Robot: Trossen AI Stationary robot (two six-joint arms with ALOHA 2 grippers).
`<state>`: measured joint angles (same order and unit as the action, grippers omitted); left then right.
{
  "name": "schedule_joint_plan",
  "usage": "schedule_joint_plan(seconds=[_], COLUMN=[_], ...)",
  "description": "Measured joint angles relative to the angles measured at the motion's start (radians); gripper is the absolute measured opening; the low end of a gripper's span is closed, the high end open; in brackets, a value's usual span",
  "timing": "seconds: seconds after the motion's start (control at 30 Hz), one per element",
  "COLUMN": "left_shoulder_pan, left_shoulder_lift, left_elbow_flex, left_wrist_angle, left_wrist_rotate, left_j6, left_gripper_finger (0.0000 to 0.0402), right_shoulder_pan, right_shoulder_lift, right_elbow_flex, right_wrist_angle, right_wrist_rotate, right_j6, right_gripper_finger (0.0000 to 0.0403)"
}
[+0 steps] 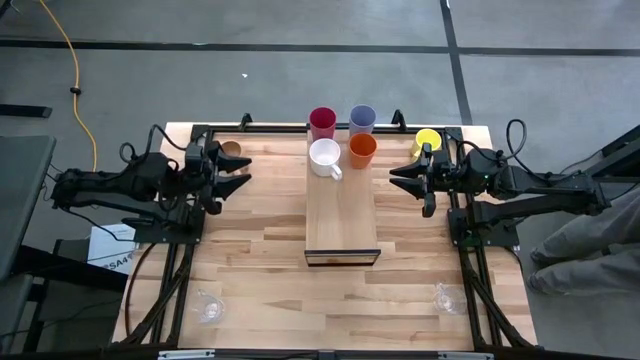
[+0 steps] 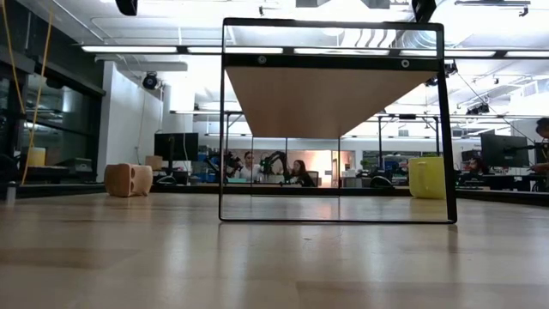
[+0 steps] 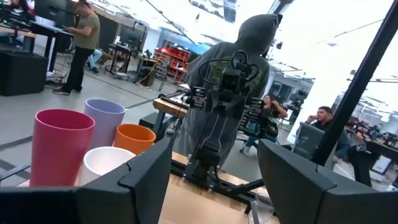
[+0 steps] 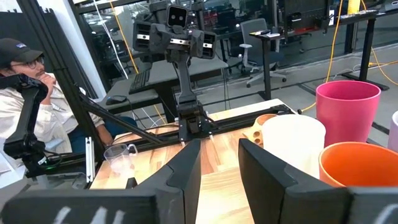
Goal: Stack small to large cups/mugs on shelf
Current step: Put the yellow cup on the shelf
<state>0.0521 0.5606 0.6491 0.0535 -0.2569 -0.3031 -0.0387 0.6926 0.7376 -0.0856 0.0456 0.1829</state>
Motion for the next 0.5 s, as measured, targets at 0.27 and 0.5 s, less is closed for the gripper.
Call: schedule_joint_plan(seconds=[0.27,0.5], left_shoulder_pan=[0.0,0.0], left_shoulder_lift=[0.001,0.0], left_elbow_flex=[0.0,0.0], left_wrist_angle=[-0.004,-0.004], left_wrist_rotate=[0.0,0.0], left_j6=[0.009,0.011], left_gripper_finger=[0.0228,0.0228], right_shoulder_pan=[0.0,0.0], right_shoulder_lift=[0.0,0.0], right_elbow_flex=[0.0,0.0], right_wrist_angle=[0.0,0.0], right_wrist_rotate=[0.0,0.0], right_j6=[0.0,0.071], right_gripper_finger=[0.0099,0.0099])
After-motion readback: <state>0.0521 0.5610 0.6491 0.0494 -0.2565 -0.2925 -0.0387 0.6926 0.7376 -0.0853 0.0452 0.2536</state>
